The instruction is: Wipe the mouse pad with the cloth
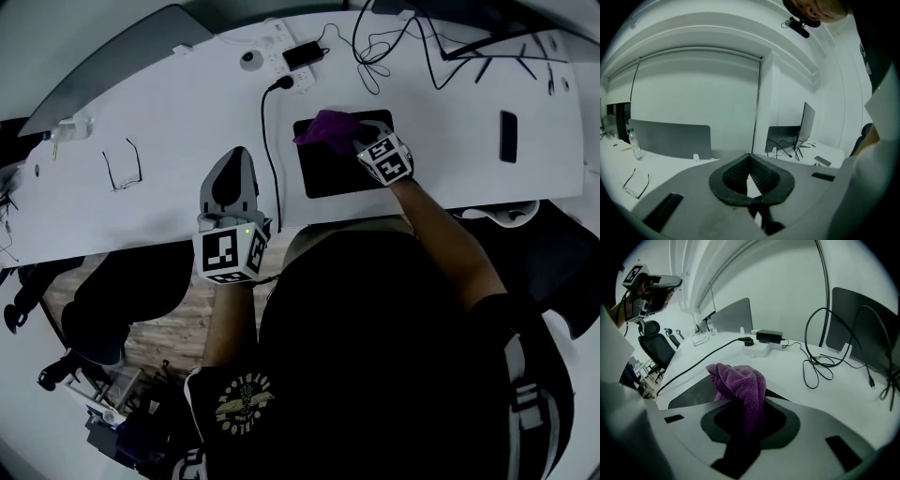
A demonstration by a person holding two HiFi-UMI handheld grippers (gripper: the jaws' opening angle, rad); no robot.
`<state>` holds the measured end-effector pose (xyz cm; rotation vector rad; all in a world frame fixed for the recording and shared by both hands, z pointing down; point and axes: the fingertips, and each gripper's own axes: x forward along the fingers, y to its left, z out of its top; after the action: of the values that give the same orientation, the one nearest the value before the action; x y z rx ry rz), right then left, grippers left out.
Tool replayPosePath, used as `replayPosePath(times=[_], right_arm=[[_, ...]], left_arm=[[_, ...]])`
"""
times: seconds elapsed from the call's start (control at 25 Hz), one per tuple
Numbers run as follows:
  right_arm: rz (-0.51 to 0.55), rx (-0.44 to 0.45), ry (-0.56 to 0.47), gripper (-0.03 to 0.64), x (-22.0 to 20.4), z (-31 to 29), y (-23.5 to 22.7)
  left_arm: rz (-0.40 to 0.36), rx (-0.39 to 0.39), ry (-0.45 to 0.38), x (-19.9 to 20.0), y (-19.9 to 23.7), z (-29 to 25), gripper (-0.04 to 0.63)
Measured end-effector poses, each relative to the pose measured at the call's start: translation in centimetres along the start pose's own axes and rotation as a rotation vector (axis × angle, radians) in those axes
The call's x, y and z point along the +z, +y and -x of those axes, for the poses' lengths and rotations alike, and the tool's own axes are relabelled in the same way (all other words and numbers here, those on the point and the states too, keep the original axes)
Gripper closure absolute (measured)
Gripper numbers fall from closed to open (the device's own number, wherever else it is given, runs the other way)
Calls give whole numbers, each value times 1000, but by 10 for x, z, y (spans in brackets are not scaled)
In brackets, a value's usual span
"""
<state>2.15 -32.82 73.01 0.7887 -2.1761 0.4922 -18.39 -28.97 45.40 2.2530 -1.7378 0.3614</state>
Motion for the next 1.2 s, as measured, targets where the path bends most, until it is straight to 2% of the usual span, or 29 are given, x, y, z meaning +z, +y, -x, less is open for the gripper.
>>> replayPosePath(times=[0.28, 0.52, 0.8, 1.04, 1.2], right_arm=[[-48, -62, 28, 524, -19, 21, -33], [-173, -138, 53, 524, -46, 47, -69], [-254, -223, 58, 525, -64, 63, -94], [-236, -206, -7, 525, -42, 80, -80], [-198, -150, -85, 526, -15, 99, -49]], left_arm=[[13, 31, -45, 14, 7, 11, 594], [-3, 3, -47, 20, 0, 16, 594], [-6, 10, -54, 20, 3, 23, 594], [-13, 8, -69, 24, 6, 33, 594], [-12, 3, -76, 23, 8, 42, 594]])
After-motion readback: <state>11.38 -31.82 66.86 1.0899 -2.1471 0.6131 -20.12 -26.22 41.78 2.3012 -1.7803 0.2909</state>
